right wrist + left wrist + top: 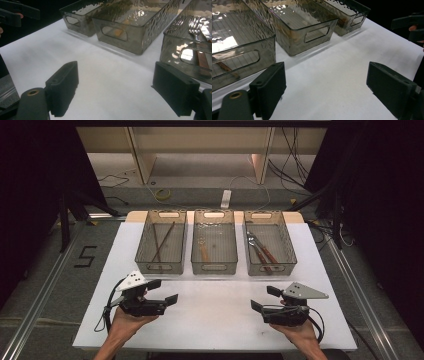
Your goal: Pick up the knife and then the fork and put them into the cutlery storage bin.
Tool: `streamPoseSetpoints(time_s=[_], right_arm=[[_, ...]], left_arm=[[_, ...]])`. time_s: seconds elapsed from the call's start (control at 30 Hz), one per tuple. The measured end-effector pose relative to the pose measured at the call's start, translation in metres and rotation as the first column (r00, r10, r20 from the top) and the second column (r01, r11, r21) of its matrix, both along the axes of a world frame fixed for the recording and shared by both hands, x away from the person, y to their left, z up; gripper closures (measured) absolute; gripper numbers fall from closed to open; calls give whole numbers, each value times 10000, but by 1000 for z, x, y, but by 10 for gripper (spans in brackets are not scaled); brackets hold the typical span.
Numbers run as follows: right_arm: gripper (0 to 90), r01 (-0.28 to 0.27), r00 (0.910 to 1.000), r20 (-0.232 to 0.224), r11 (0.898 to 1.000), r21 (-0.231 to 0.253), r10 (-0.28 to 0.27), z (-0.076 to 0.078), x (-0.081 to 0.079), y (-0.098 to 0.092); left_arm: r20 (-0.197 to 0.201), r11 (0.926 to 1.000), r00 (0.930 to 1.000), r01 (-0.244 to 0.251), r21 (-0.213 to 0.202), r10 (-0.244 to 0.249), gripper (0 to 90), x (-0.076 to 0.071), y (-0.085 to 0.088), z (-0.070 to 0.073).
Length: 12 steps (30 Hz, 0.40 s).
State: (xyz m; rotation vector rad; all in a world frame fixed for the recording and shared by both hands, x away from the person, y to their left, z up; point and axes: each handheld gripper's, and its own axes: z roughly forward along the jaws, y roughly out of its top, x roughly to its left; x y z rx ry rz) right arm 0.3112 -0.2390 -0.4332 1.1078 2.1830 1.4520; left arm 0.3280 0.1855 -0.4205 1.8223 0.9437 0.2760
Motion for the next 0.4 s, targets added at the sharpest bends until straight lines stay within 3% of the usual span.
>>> streamPoseSetpoints(time_s=[0.4], right_arm=[[212,-20,10000,-22,10000,-51,20,0,0,1]], left_arm=[[-4,10000,10000,-7,24,7,154,0,0,0]])
